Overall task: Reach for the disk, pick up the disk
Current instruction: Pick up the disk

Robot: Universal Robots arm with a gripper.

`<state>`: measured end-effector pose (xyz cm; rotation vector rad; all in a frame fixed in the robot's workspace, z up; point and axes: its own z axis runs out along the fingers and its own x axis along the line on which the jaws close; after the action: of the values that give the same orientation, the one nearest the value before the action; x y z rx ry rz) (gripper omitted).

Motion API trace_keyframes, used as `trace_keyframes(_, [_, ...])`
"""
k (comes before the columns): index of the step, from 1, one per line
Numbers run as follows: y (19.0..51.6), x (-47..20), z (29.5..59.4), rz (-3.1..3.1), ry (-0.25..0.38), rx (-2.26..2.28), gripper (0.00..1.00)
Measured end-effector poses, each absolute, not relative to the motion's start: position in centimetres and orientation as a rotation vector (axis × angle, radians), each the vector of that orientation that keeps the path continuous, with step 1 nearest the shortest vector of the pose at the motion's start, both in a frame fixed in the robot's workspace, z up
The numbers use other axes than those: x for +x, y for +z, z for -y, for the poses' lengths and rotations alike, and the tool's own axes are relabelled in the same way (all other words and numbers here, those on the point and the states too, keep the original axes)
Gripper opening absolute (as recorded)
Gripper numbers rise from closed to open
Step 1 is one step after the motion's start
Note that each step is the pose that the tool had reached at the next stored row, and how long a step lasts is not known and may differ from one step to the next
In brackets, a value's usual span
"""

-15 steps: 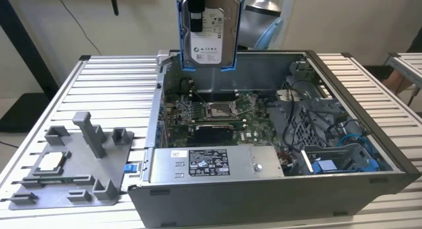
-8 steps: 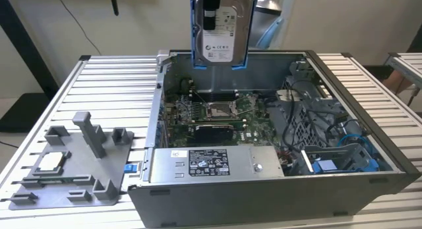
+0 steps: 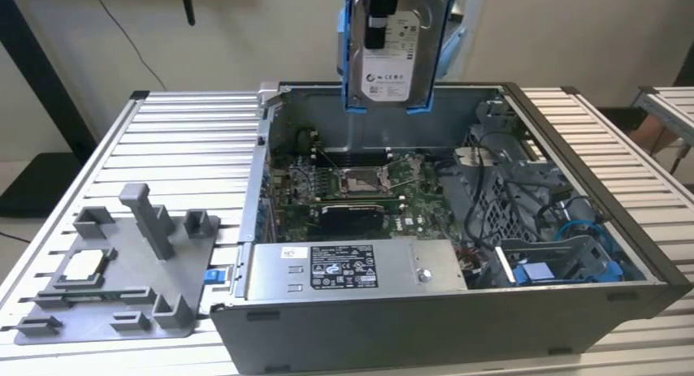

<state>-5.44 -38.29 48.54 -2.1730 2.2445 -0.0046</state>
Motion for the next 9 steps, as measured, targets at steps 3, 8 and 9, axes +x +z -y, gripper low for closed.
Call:
trace_keyframes(3, [48.5, -4.3, 38.3, -2.245, -0.004, -2.173, 0.00])
trace_keyframes(8, [48.5, -2.5, 38.3, -2.246, -0.002, -2.174, 0.00])
trace_keyframes(9, [48.5, -2.2, 38.3, -2.246, -0.002, -2.174, 0.00])
